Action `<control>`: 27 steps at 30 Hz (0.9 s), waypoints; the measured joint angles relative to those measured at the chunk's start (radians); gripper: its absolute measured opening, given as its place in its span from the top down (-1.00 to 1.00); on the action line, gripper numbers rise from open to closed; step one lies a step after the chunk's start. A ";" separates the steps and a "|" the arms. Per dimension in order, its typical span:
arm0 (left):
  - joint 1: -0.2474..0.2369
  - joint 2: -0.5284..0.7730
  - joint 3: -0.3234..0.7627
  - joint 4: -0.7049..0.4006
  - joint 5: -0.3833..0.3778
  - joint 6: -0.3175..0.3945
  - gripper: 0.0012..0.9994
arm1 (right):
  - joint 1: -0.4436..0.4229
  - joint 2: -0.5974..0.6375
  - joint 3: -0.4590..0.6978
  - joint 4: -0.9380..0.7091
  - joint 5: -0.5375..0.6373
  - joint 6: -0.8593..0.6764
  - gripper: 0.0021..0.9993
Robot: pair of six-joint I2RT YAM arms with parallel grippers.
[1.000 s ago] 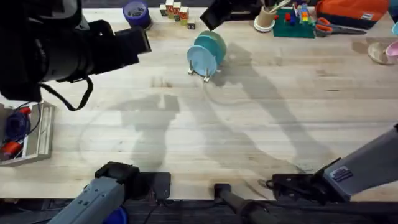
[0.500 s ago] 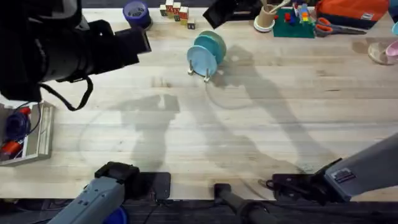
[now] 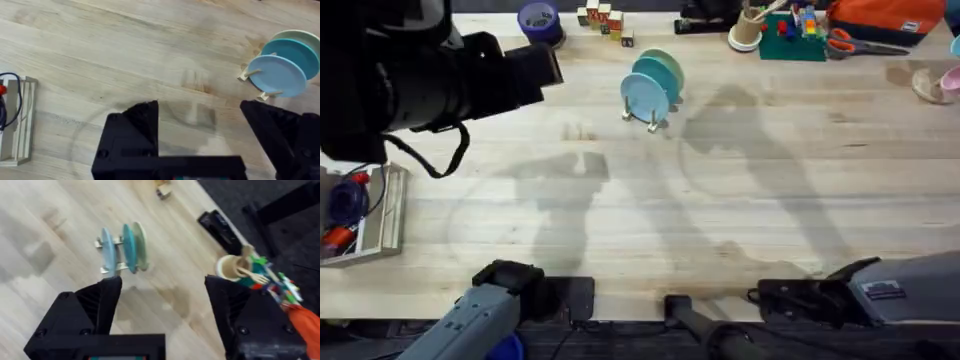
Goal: Pick up the plates from the table one by one and place each into a slot on the dish rack.
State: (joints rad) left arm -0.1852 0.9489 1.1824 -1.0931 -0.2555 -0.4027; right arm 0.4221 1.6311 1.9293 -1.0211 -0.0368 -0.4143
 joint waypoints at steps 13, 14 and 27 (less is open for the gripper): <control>0.000 0.000 0.000 0.000 0.000 0.000 -0.99 | -0.179 -0.300 -0.267 0.176 0.000 -0.032 -0.99; 0.000 0.000 0.000 0.000 0.000 0.000 -0.99 | -0.184 -0.323 -0.301 0.195 0.000 -0.032 -0.99; 0.000 0.000 0.000 0.000 0.000 0.000 -0.99 | -0.204 -0.579 -0.670 0.320 0.000 0.014 -0.99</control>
State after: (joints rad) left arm -0.1852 0.9489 1.1824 -1.0927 -0.2558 -0.4030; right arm 0.2184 1.0520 1.2590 -0.7014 -0.0368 -0.4003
